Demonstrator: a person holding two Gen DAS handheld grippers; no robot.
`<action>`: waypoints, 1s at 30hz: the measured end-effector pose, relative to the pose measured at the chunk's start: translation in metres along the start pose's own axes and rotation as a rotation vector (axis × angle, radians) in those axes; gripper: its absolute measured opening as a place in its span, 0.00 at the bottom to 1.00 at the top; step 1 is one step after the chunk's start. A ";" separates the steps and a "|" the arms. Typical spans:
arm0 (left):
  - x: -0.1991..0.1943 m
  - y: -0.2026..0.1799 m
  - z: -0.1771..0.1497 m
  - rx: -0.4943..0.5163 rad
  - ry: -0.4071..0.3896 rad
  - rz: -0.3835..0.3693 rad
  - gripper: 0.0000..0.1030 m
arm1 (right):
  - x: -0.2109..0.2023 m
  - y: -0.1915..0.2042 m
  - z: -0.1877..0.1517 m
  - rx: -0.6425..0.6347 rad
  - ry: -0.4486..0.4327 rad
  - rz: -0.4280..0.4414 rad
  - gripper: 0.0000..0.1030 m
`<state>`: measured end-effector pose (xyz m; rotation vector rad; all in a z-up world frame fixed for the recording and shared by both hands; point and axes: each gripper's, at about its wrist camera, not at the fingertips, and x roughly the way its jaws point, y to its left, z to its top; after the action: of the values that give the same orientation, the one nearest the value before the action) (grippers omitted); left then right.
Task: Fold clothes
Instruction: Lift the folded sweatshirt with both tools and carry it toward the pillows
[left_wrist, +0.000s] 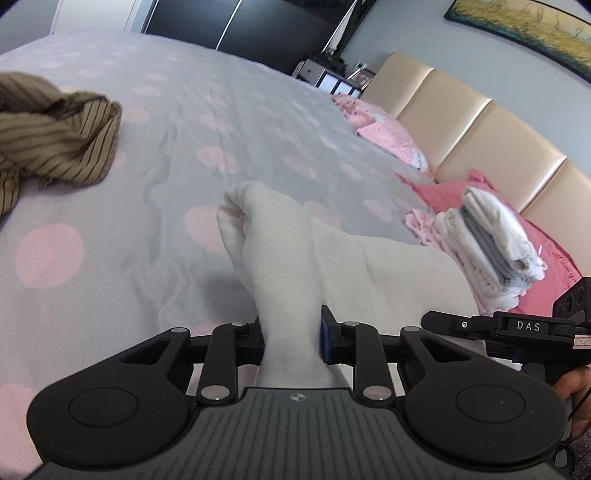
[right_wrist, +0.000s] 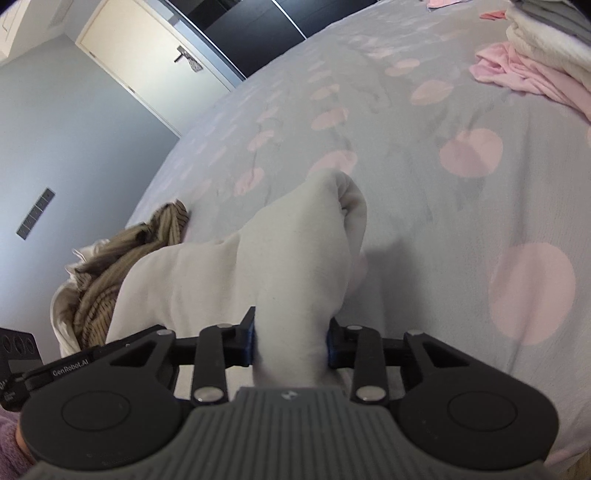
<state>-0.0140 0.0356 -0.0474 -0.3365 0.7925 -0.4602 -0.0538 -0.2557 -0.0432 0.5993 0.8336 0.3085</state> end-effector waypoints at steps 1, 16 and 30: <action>-0.002 -0.005 0.005 0.004 -0.010 -0.011 0.22 | -0.006 0.001 0.005 0.007 -0.011 0.012 0.35; 0.038 -0.143 0.091 0.052 -0.158 -0.272 0.22 | -0.165 -0.006 0.151 -0.111 -0.173 0.019 0.35; 0.173 -0.304 0.141 0.138 -0.023 -0.450 0.22 | -0.277 -0.120 0.281 -0.124 -0.266 -0.151 0.35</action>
<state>0.1162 -0.2949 0.0791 -0.3916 0.6563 -0.9271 -0.0123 -0.5888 0.1964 0.4463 0.5949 0.1375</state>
